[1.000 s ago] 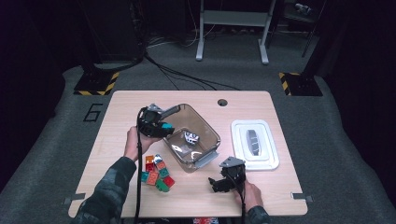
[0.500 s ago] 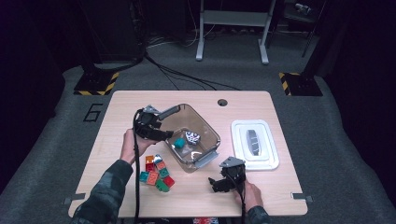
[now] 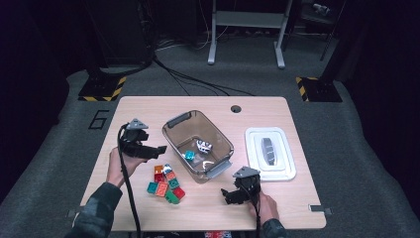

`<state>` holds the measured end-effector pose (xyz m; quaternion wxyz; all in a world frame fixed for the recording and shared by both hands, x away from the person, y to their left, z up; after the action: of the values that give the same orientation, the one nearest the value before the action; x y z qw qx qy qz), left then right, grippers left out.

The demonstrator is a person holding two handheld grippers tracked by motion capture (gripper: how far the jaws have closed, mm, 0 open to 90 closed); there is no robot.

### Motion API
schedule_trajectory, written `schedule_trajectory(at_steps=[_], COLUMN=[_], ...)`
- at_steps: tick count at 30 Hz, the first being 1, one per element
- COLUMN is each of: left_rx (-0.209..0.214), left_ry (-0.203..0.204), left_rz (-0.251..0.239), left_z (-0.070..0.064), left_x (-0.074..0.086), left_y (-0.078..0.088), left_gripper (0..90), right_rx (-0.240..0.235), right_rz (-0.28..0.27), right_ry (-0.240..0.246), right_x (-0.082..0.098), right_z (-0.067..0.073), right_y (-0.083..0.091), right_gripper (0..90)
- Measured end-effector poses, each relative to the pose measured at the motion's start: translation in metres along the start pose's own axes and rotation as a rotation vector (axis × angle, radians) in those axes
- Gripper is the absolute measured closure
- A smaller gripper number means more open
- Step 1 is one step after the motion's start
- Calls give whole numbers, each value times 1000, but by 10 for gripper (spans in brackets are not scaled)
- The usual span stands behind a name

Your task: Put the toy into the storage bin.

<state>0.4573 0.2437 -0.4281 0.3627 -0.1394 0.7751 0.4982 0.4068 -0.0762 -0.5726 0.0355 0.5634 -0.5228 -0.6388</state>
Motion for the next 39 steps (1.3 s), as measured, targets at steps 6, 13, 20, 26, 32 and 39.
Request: schedule_trajectory(at_steps=[6,13,20,26,32,39], left_rx=[-25,-37,-66,-121,-150,-197], left_ry=[35,88,105,112,106,101], left_rz=[0,34,54,75,101,108], left_z=[12,23,26,31,33,43], left_x=[27,64,97,116,127,128], left_y=[4,-4,-14,-22,-30,-30], left_gripper=[73,63,69,86,100,120], right_rx=[2,0,0,0,0,0], right_rz=[-2,0,0,0,0,0], right_ry=[0,0,0,0,0,0], right_x=[0,0,0,0,0,0], right_z=[0,0,0,0,0,0], right_y=[0,0,0,0,0,0], right_gripper=[0,0,0,0,0,0])
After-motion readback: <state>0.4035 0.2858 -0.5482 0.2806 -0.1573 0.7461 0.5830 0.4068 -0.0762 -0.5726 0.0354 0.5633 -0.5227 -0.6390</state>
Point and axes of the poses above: each handheld gripper's, and its own axes: y roughly backward along the jaws, x roughly out of its underside, z roughly to its left, the point moved 6 cm from there along -y, roughly forward along the jaws, and after that the axes turned 14 degrees about y, right-handed, at the moved point
